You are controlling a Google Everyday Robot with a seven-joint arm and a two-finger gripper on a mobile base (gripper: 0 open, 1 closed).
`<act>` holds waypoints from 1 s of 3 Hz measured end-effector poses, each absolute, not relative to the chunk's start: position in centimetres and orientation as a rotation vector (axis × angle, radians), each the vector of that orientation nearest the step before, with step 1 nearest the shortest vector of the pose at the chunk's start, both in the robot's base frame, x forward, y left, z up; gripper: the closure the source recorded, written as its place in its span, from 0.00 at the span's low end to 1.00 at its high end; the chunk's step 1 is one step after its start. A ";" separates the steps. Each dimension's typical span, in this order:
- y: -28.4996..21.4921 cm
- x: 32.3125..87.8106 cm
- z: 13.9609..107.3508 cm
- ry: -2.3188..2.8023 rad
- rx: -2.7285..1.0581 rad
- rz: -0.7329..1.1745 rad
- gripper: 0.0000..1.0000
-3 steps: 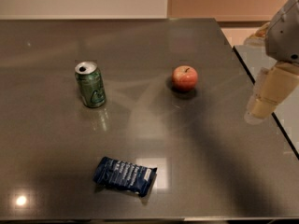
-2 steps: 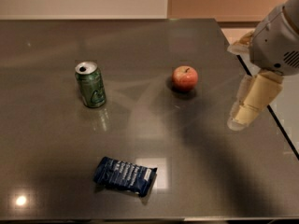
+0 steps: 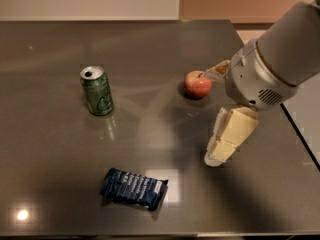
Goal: Move rxbar blueberry near apple
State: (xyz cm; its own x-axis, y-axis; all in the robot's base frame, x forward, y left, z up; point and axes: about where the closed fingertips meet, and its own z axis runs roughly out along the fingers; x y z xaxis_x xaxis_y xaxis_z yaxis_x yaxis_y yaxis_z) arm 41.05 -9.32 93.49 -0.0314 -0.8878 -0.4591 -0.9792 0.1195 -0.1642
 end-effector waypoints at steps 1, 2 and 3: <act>-6.1 39.2 91.2 1.905 -1.856 0.359 0.00; -3.2 37.1 89.1 1.864 -1.911 0.429 0.00; -0.7 35.1 87.2 1.825 -1.951 0.468 0.00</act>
Offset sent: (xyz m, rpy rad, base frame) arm -0.0657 0.0950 -0.0751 0.0773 0.1260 0.2022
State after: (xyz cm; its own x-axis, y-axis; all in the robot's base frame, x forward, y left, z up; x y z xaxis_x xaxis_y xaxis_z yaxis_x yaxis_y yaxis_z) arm 35.10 -0.75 87.16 0.0790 -0.8523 -0.5170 -0.9959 -0.0451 -0.0778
